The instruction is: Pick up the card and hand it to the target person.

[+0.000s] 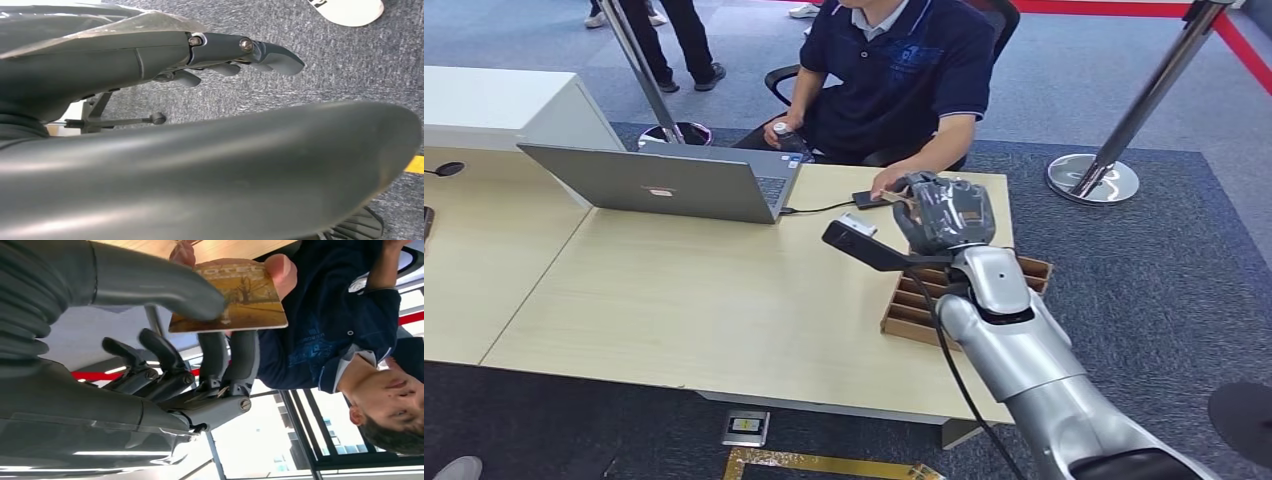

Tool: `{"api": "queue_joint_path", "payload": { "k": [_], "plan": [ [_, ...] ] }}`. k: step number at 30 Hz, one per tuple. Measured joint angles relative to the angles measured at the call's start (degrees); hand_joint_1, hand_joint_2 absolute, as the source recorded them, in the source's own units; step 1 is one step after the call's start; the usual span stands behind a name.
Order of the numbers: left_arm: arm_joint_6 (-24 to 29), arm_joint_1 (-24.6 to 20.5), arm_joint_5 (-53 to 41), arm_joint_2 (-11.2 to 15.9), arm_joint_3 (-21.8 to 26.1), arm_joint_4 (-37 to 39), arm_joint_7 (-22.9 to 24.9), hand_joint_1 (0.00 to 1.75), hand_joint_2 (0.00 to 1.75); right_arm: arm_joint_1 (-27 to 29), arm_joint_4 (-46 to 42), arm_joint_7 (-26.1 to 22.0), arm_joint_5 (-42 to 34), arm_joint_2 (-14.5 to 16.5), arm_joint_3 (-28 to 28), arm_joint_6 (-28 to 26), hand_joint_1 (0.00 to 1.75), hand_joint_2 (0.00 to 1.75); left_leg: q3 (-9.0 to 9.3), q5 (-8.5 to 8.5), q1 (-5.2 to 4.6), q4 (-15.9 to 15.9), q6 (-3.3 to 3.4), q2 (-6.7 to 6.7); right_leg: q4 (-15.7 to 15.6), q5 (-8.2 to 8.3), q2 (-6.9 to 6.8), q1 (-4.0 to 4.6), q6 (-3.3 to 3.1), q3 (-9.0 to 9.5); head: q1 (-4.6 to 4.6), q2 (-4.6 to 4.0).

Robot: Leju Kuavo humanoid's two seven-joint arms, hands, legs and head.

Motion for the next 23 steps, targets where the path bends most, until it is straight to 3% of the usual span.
{"api": "queue_joint_path", "payload": {
  "k": [1,3,5,10,16,23],
  "plan": [
    [0.0,0.0,0.3,0.0,0.0,0.0,-0.1,0.00,0.00,0.3,-0.5,-0.3,-0.5,0.1,-0.3,-0.7,0.00,0.87,0.00,0.00,0.00,0.0,0.00,0.00,0.0,0.00,0.00,0.00,0.00,0.00,0.00,0.00],
    [0.2,0.0,1.1,0.0,0.1,0.0,-0.3,0.00,0.00,1.9,-2.7,-0.8,-1.6,0.2,-0.9,-2.6,0.00,0.87,0.00,0.00,0.00,0.0,0.00,0.00,0.0,0.00,0.00,0.00,0.00,0.00,-0.01,0.00],
    [0.5,0.1,1.4,0.0,0.2,0.0,-0.3,0.00,0.00,4.9,-6.9,-0.9,-2.4,-0.1,-1.5,-4.0,0.00,1.75,-0.01,0.00,0.00,0.0,0.00,0.00,0.0,0.00,0.00,0.00,0.00,-0.01,-0.01,0.00],
    [0.7,0.3,1.8,0.0,0.6,0.0,0.1,0.00,0.00,13.7,-19.6,-2.8,-7.8,-1.8,-4.1,-4.9,0.00,1.75,-0.03,-0.02,0.00,0.0,0.02,-0.02,-0.1,-0.01,0.00,0.00,0.01,-0.02,0.01,0.00],
    [1.2,0.4,2.1,0.0,1.4,0.0,0.3,0.00,0.00,27.5,-35.8,-5.6,-14.2,-4.1,-11.1,-6.5,0.00,1.75,-0.05,-0.04,0.00,0.0,0.03,-0.05,-0.1,-0.01,0.00,0.00,0.01,-0.03,0.01,0.00],
    [1.6,0.5,2.8,0.0,1.9,0.0,0.3,0.00,0.00,44.2,-50.5,-7.5,-21.0,-3.0,-22.4,-7.0,0.00,1.75,-0.07,-0.09,0.00,0.0,0.04,-0.05,-0.1,-0.05,0.00,0.00,0.04,-0.04,0.01,0.00]
  ]
}}
